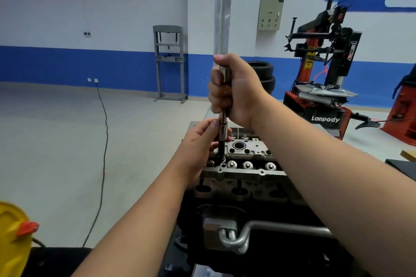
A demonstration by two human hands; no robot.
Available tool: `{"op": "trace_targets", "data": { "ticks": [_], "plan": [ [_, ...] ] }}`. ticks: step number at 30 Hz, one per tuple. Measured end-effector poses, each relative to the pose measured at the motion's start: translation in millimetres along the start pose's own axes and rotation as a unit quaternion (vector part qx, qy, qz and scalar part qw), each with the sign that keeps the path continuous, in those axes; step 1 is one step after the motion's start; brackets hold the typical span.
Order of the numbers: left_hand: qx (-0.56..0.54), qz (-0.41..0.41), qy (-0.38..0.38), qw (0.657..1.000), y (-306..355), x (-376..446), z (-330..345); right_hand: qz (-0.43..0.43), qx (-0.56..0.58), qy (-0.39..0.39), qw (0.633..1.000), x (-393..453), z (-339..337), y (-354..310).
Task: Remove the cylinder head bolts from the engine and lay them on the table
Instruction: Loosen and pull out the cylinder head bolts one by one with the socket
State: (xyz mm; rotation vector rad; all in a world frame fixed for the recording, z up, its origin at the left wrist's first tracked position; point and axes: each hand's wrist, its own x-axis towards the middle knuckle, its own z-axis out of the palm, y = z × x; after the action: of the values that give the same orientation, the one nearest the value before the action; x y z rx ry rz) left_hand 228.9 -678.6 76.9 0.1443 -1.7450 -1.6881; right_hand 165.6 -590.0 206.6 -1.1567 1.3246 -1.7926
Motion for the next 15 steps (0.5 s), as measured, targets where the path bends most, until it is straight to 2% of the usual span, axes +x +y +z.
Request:
{"op": "trace_targets", "data": {
  "ticks": [2, 6, 8, 10, 13, 15],
  "plan": [
    [0.001, 0.000, -0.011, 1.000, 0, 1, -2, 0.000, -0.004, 0.028, 1.000, -2, 2, 1],
    [0.026, 0.032, 0.021, 0.999, -2, 0, 1, -0.118, -0.102, 0.221, 0.963, -10, 33, 20],
    [0.017, 0.032, 0.048, 0.998, -2, -1, 2, -0.135, -0.095, 0.238, 0.957, -10, 39, 23],
    [0.010, 0.035, 0.054, 0.998, -3, -2, 3, -0.108, -0.045, 0.201, 0.973, -6, 30, 16],
    [0.037, 0.019, 0.020, 0.999, -1, -3, 3, -0.038, -0.038, 0.046, 0.998, -2, 9, 1],
    [0.052, 0.011, -0.005, 0.999, 0, -2, 3, -0.021, -0.041, 0.003, 0.999, -4, 3, -1]
  ]
}}
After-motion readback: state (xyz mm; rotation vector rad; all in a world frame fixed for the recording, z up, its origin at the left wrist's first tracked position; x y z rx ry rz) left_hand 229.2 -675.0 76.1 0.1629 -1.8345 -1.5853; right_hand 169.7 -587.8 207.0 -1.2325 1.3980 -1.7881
